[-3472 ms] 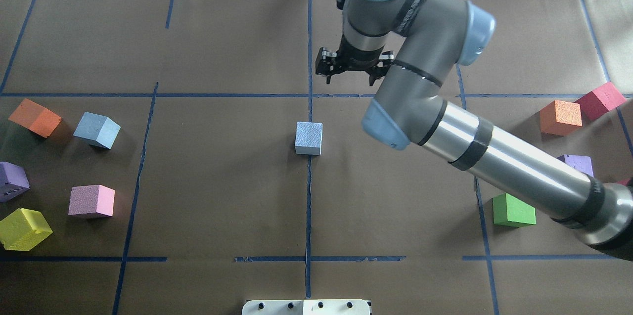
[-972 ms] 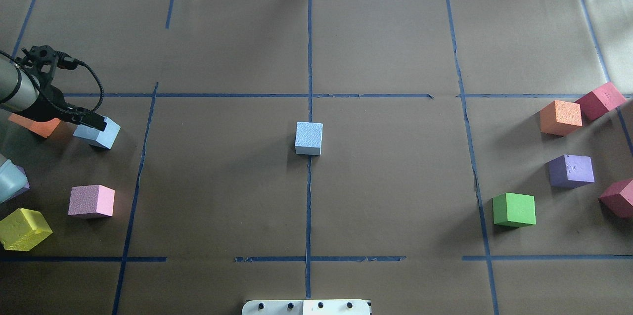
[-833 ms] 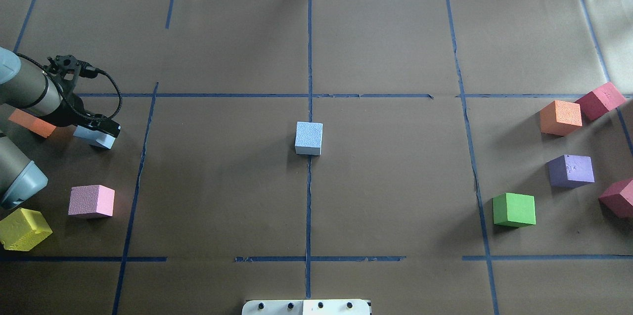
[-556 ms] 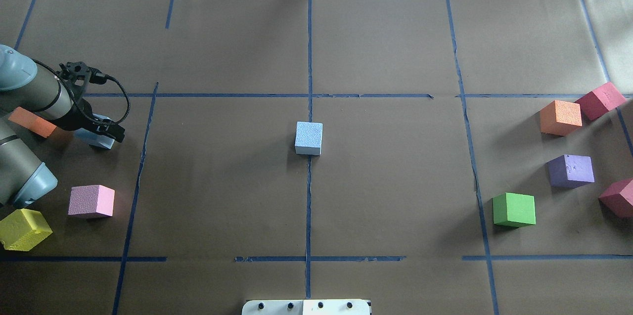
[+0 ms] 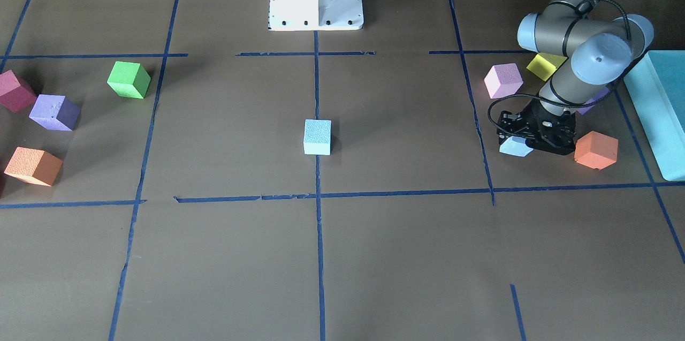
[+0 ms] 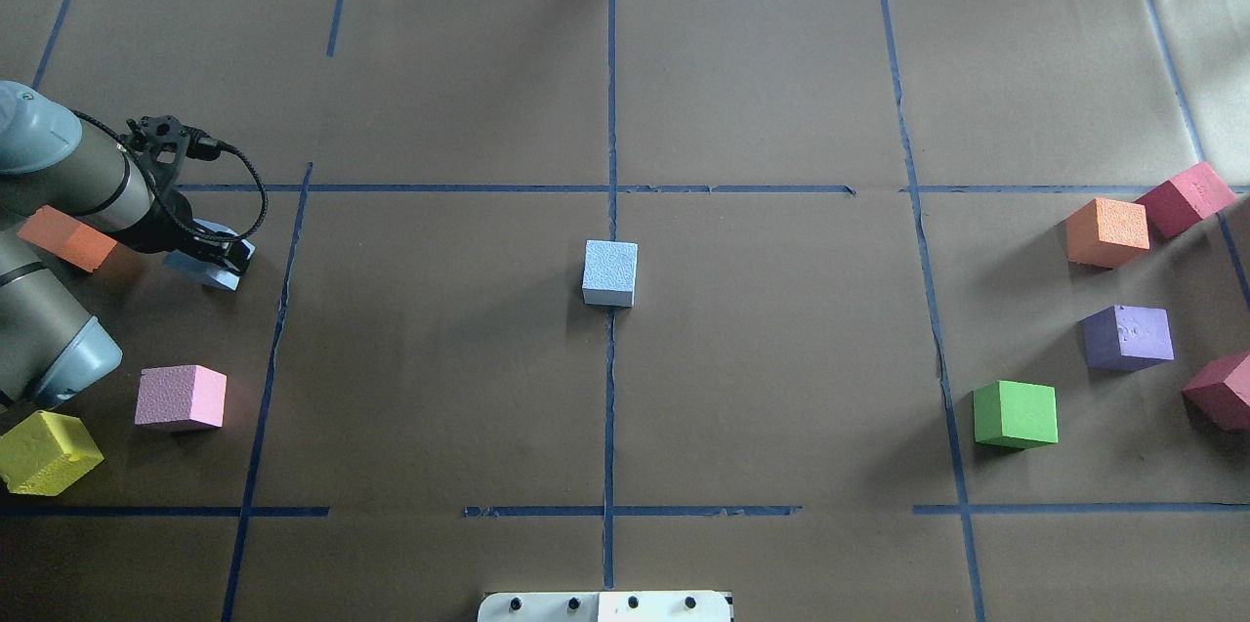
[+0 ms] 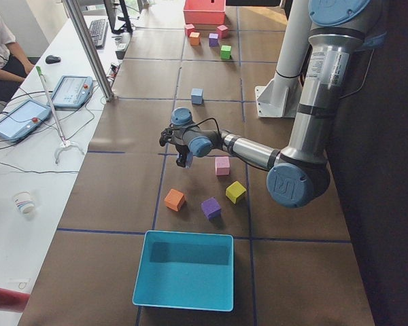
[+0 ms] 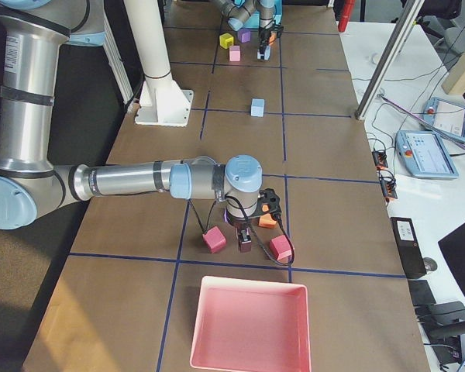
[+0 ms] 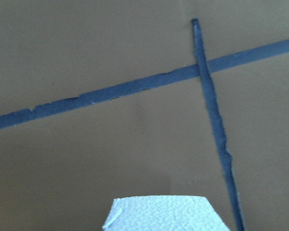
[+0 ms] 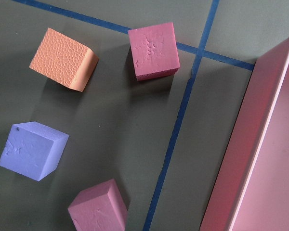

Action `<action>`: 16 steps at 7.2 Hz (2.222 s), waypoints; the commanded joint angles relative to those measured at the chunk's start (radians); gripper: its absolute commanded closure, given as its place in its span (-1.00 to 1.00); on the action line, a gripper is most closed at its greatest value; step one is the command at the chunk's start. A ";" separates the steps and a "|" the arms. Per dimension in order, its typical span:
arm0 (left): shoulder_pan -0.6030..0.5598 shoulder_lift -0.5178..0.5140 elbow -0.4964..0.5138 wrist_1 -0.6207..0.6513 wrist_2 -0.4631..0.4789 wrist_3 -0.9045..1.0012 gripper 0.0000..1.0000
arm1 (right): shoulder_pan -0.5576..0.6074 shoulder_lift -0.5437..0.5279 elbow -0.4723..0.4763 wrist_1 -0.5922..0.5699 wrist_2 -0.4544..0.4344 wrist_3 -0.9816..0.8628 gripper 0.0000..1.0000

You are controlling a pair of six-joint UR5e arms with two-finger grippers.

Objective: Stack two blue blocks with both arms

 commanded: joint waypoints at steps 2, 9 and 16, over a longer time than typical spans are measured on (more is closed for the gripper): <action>0.045 -0.345 -0.060 0.378 0.042 -0.202 0.43 | -0.002 0.000 0.000 0.000 0.006 0.000 -1.00; 0.335 -0.740 0.249 0.411 0.271 -0.463 0.31 | -0.002 0.000 0.000 0.000 0.008 0.001 -1.00; 0.345 -0.745 0.260 0.405 0.271 -0.454 -0.81 | -0.002 -0.002 -0.002 0.000 0.008 0.000 -1.00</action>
